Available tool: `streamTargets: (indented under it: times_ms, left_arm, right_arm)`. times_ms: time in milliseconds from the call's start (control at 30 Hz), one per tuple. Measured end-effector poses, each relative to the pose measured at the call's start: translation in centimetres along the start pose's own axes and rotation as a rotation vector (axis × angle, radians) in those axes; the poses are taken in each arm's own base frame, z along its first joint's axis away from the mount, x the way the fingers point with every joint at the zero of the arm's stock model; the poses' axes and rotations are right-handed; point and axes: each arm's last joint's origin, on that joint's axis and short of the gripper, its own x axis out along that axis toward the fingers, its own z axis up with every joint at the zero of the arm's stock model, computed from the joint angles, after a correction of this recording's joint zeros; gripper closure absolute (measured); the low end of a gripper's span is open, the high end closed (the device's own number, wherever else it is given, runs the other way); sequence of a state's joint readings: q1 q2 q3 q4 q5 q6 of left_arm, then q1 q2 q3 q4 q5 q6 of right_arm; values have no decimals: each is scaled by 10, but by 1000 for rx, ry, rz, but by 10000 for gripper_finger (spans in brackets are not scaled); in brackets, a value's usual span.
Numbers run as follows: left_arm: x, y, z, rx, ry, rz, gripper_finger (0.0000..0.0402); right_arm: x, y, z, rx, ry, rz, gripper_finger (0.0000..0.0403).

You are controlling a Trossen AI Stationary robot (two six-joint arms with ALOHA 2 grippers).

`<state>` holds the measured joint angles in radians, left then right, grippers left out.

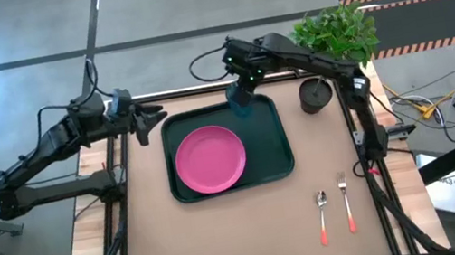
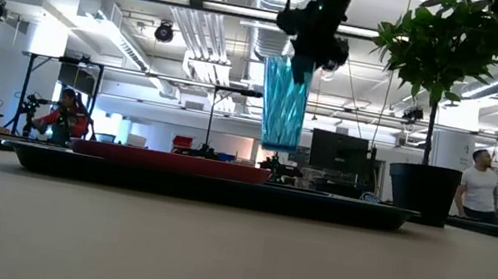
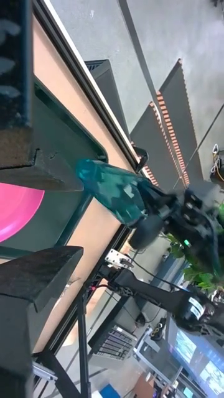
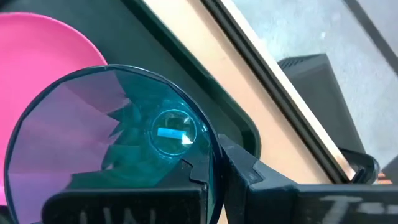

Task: Pick and place plate/cup/fork/spoon on tray
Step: Put the blue glass on the top right of the black serving tray

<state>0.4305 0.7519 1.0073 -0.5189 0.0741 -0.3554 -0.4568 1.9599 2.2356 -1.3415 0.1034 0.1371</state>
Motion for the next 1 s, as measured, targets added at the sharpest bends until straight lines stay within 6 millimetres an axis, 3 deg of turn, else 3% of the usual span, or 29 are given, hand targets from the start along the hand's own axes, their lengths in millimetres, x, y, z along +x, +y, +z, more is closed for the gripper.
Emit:
streamTargets:
  times_ms: [233,500,1000]
  left_arm:
    - [-3,0,-1,6,1,0,265]
    - [-4,0,-1,6,3,0,265]
    - [-5,1,-5,1,37,12,265]
  right_arm:
    - [36,-5,6,-2,65,-16,394]
    - [63,-7,11,4,85,38,394]
    - [69,-23,13,30,84,22,394]
